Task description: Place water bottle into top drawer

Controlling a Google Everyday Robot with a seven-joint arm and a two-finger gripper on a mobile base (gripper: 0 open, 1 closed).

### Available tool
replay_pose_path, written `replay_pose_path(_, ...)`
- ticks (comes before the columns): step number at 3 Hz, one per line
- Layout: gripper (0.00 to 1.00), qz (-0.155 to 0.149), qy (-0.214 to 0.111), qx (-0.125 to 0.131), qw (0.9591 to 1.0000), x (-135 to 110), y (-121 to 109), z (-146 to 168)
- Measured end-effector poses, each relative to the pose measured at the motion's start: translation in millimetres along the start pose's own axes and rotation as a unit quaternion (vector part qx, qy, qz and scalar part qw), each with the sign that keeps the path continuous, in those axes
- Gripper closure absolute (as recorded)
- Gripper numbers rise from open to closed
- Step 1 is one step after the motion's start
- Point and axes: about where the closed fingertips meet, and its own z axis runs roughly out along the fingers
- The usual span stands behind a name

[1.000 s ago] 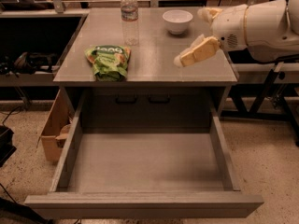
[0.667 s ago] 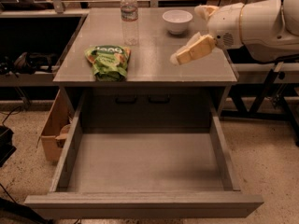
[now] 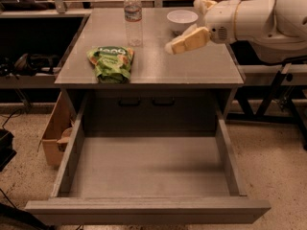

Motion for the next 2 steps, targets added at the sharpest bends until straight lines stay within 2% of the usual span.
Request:
replay_pose_path(1,0.0,0.031,-0.063,0.029,0.9971,-18.9,-43.5,50.0)
replay_pose_path(2,0.0,0.041,-0.097,0.055,0.9929,-36.8,-78.9,91.5)
